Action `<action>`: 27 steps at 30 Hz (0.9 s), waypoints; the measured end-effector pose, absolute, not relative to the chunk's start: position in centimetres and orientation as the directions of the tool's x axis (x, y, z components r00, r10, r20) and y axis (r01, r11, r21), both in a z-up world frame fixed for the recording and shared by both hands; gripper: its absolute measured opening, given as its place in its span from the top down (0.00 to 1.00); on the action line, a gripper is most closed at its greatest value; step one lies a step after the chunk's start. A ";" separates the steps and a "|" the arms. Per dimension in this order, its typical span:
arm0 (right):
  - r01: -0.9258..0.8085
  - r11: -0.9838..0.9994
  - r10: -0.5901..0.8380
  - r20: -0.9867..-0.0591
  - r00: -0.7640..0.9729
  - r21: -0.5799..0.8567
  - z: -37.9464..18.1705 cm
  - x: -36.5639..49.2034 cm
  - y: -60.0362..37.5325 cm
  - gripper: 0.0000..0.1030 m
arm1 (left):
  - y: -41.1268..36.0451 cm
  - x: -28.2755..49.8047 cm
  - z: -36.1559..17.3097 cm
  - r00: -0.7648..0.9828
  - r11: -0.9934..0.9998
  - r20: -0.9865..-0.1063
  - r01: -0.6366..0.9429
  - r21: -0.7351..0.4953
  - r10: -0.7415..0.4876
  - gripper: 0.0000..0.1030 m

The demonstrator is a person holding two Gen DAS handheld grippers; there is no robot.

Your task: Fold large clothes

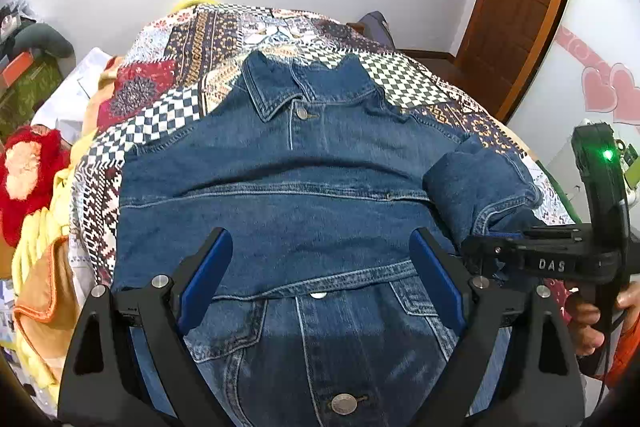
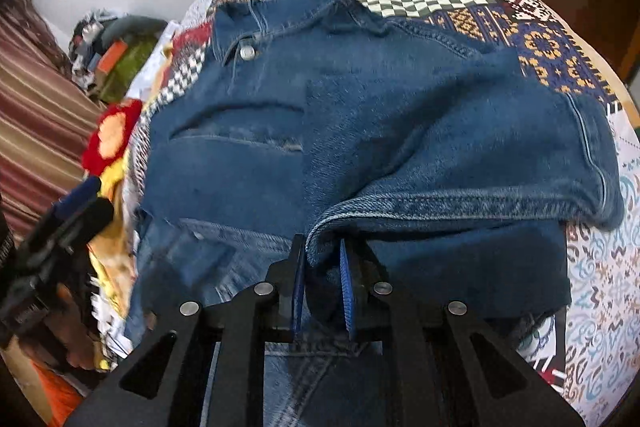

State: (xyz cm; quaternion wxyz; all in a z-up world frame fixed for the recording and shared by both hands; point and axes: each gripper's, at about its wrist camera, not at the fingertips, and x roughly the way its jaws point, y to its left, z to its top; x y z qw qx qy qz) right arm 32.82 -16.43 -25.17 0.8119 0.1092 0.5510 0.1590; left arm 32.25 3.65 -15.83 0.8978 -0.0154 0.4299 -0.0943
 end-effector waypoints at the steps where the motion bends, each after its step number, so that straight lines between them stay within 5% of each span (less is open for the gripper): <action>1: -0.145 0.930 0.368 -0.865 0.341 0.338 -24.9 32.6 -16.4 0.89 | 3.5 32.2 -15.9 0.610 0.982 -0.771 0.158 -0.108 -0.183 0.12; 14: -0.224 0.944 0.308 -0.892 0.332 0.242 -22.1 27.7 -18.6 0.89 | -1.2 32.3 -13.2 0.628 0.958 -0.738 0.275 -0.086 -0.247 0.12; 27: 0.104 0.977 0.096 -0.824 0.558 0.184 -16.5 26.4 -33.2 0.88 | -16.2 36.3 -13.6 0.486 0.832 -0.798 0.553 -0.035 -0.357 0.12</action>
